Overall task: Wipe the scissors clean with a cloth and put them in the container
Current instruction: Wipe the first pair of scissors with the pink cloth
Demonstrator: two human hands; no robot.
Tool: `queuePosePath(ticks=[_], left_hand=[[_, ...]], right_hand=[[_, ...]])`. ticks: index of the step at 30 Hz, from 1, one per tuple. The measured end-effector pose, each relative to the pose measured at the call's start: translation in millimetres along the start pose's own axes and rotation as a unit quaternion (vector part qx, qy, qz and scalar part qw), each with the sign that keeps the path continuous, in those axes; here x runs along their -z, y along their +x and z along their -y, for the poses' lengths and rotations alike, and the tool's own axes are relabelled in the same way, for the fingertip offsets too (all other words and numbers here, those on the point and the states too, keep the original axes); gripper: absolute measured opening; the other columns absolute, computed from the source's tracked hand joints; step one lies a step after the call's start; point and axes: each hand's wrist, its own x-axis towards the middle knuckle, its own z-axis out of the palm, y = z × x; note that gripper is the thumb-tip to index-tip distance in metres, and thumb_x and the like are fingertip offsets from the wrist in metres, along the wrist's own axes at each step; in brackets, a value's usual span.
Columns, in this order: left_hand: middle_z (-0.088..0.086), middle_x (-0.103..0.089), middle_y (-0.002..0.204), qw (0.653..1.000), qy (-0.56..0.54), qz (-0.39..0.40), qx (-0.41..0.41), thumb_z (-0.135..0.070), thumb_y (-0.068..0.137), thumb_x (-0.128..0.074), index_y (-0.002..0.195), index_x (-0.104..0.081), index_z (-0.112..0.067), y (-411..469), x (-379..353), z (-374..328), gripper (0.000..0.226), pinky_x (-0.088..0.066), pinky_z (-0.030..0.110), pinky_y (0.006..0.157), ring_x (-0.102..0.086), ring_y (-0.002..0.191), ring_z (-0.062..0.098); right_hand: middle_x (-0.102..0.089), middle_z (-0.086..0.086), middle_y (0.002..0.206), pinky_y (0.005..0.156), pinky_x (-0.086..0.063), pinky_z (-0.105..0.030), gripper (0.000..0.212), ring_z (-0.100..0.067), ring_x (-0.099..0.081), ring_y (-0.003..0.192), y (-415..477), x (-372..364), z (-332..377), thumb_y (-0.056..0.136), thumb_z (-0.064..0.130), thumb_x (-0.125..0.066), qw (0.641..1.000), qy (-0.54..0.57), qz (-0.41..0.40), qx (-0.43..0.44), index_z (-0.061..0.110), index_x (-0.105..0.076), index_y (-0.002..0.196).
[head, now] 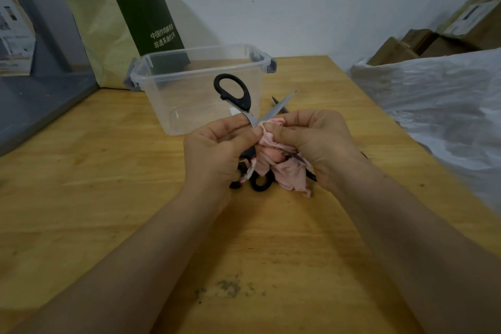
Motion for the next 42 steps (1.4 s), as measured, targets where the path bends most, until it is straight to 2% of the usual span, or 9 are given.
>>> queuePosePath(ticks=[4,10,16,22,28,32,35,37,42], left_hand=[[0.0,-0.071,0.063,1.0,-0.004,-0.019,0.011,0.006,0.07,-0.074,0.085,-0.065,-0.007,1,2,-2,0.022,-0.053,0.019,0.055,-0.068,0.06,0.012],[0.003,-0.072,0.069,0.997,-0.037,-0.02,0.064,0.0,0.067,-0.077,0.099,-0.061,-0.013,1,0,-3,0.039,-0.056,0.024,0.058,-0.07,0.065,0.016],[0.01,-0.066,0.066,0.998,-0.008,0.012,0.069,-0.013,0.087,-0.063,0.098,-0.069,-0.004,-3,-3,-1,0.015,-0.041,0.019,0.038,-0.056,0.044,0.017],[0.008,-0.074,0.086,0.998,-0.021,-0.005,0.059,-0.014,0.085,-0.064,0.085,-0.074,-0.016,-1,-5,0,0.01,-0.058,0.032,0.072,-0.069,0.087,0.024],[0.004,-0.073,0.072,0.997,-0.038,-0.018,0.07,-0.014,0.085,-0.065,0.082,-0.073,-0.015,-1,-6,-4,0.008,-0.055,0.027,0.058,-0.067,0.065,0.019],[0.004,-0.074,0.077,0.997,-0.034,-0.013,0.07,-0.013,0.083,-0.067,0.085,-0.074,-0.014,-1,-2,-4,0.007,-0.057,0.025,0.061,-0.07,0.071,0.016],[0.002,-0.075,0.078,0.998,-0.026,-0.013,0.063,-0.013,0.082,-0.067,0.083,-0.074,-0.015,-1,-3,-3,0.007,-0.057,0.024,0.062,-0.071,0.074,0.014],[0.004,-0.075,0.082,0.997,-0.022,-0.027,0.064,-0.014,0.08,-0.069,0.084,-0.075,-0.015,0,-3,-3,0.007,-0.058,0.028,0.068,-0.07,0.08,0.018],[0.009,-0.074,0.091,0.998,-0.026,-0.023,0.057,-0.013,0.082,-0.067,0.085,-0.074,-0.012,0,-3,-1,0.007,-0.059,0.03,0.075,-0.07,0.087,0.021]], right_hand=[[-0.07,-0.015,0.072,0.062,-0.059,-0.027,0.008,-0.021,-0.068,0.064,2,-2,-1,0.075,-0.005,-0.071,1.0,-0.017,-0.003,-0.003,-0.001,-0.07,0.082],[-0.07,-0.008,0.064,0.062,-0.058,-0.024,0.009,-0.017,-0.068,0.062,2,1,1,0.074,-0.007,-0.071,1.0,0.007,0.002,-0.013,0.001,-0.07,0.078],[-0.072,-0.013,0.076,0.061,-0.058,-0.025,0.022,-0.019,-0.07,0.066,1,1,0,0.072,-0.01,-0.07,0.998,0.039,0.034,-0.025,-0.004,-0.068,0.094],[-0.071,-0.01,0.071,0.065,-0.059,-0.026,0.009,-0.016,-0.068,0.064,0,-3,-4,0.079,0.0,-0.067,0.996,0.024,0.071,-0.054,-0.002,-0.069,0.088],[-0.067,-0.015,0.063,0.058,-0.057,-0.031,0.02,-0.02,-0.064,0.051,1,-8,-8,0.081,0.009,-0.068,0.998,0.047,0.029,-0.037,-0.007,-0.068,0.093],[-0.069,-0.011,0.066,0.056,-0.056,-0.025,0.009,-0.017,-0.067,0.056,1,-4,-6,0.081,-0.006,-0.064,0.999,0.021,0.038,-0.022,-0.003,-0.068,0.088],[-0.071,-0.009,0.07,0.062,-0.057,-0.024,0.016,-0.017,-0.068,0.064,4,2,-4,0.078,-0.012,-0.062,0.998,-0.038,0.051,-0.01,0.0,-0.07,0.085],[-0.071,-0.011,0.076,0.067,-0.058,-0.027,0.014,-0.02,-0.068,0.071,5,3,-3,0.08,-0.009,-0.063,0.996,-0.077,0.052,-0.006,0.0,-0.07,0.088],[-0.069,-0.02,0.08,0.069,-0.057,-0.034,0.019,-0.026,-0.064,0.07,2,-2,-5,0.081,0.009,-0.066,0.994,-0.03,0.1,-0.016,-0.005,-0.068,0.093]])
